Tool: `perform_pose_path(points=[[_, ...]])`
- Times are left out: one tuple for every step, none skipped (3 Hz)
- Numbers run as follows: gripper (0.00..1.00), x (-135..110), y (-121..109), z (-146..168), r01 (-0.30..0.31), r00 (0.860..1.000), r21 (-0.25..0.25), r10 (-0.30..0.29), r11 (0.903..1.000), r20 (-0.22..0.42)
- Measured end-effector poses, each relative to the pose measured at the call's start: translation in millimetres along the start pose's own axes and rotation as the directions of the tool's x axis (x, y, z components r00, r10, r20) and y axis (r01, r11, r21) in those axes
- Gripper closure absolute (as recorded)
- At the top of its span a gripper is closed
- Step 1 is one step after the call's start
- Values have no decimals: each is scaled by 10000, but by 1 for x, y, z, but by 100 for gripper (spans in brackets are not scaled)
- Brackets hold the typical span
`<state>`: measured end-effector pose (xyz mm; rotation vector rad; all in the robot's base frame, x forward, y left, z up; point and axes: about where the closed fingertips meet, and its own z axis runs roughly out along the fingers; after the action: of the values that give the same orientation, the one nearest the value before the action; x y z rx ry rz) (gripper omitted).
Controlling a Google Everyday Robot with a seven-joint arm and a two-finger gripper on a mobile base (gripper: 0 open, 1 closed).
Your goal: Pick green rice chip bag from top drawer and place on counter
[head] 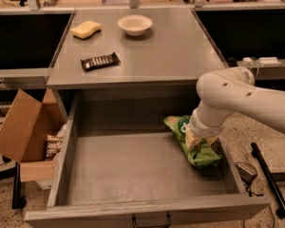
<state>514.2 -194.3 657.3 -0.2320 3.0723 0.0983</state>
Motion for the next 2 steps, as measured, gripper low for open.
perform_pose_path(points=[[100, -2, -36, -35, -525, 9869, 340, 466, 9980, 1542], [100, -4, -54, -55, -756, 9707, 544, 610, 9957, 2325]])
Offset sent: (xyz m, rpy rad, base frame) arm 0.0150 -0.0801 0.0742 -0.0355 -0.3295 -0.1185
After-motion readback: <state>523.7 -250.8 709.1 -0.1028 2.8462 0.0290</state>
